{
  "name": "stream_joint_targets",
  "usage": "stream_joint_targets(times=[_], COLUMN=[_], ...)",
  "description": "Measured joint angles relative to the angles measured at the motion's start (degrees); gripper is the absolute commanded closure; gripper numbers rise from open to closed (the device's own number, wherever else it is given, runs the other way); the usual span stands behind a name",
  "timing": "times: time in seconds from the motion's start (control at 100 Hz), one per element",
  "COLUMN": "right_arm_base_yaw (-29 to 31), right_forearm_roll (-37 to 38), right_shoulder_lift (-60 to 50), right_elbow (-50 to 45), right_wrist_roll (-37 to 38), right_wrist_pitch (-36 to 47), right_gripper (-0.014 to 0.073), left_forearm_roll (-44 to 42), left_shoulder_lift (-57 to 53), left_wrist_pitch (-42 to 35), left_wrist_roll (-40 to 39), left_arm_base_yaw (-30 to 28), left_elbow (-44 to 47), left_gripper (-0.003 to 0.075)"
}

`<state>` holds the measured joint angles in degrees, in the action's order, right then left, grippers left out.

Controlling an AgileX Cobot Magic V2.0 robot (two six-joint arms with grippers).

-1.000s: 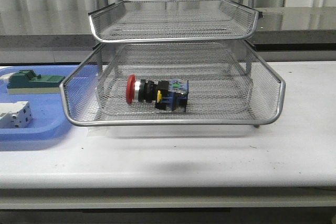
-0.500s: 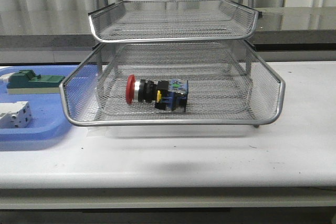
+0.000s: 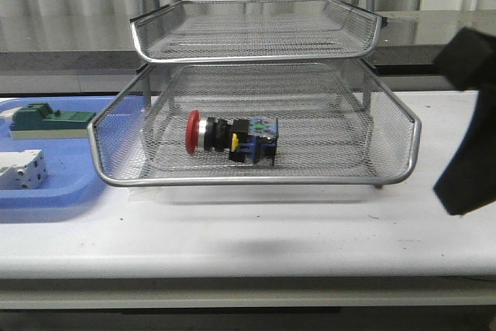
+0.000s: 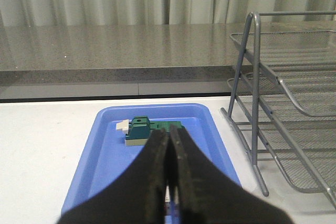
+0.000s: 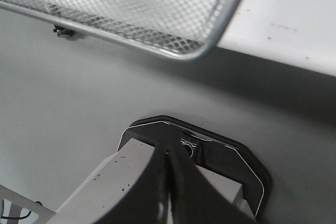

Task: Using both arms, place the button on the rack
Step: 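Push the middle tray with the right gripper back into the rack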

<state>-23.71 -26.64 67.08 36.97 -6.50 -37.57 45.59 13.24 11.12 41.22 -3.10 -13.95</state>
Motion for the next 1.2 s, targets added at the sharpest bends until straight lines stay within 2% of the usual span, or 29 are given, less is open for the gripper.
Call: stream_joint_targets(times=[0.24,0.53,0.82,1.2], right_arm_base_yaw=[-9.44,-16.70,-17.86,-17.97], right_forearm_roll=[-1.35,-3.37,-3.52,-3.24], right_shoulder_lift=[8.57,13.92,16.46,22.01], right_elbow=[0.00,0.00,0.13,6.32], right_wrist_roll=[0.00,0.00,0.00,-0.04], right_wrist_pitch=[10.73,22.20,28.47,29.83], right_gripper=[0.0660,0.0652,0.0652,0.0652], left_forearm_roll=[0.00,0.00,0.00,0.00], left_shoulder_lift=[0.00,0.00,0.00,0.00], left_wrist_pitch=[0.00,0.00,0.00,0.00], left_wrist_roll=[0.00,0.00,0.00,0.00], left_arm_base_yaw=[0.00,0.00,0.00,0.00], left_elbow=[0.00,0.00,0.00,0.00], left_gripper=[0.0741,0.0741,0.0741,0.0741])
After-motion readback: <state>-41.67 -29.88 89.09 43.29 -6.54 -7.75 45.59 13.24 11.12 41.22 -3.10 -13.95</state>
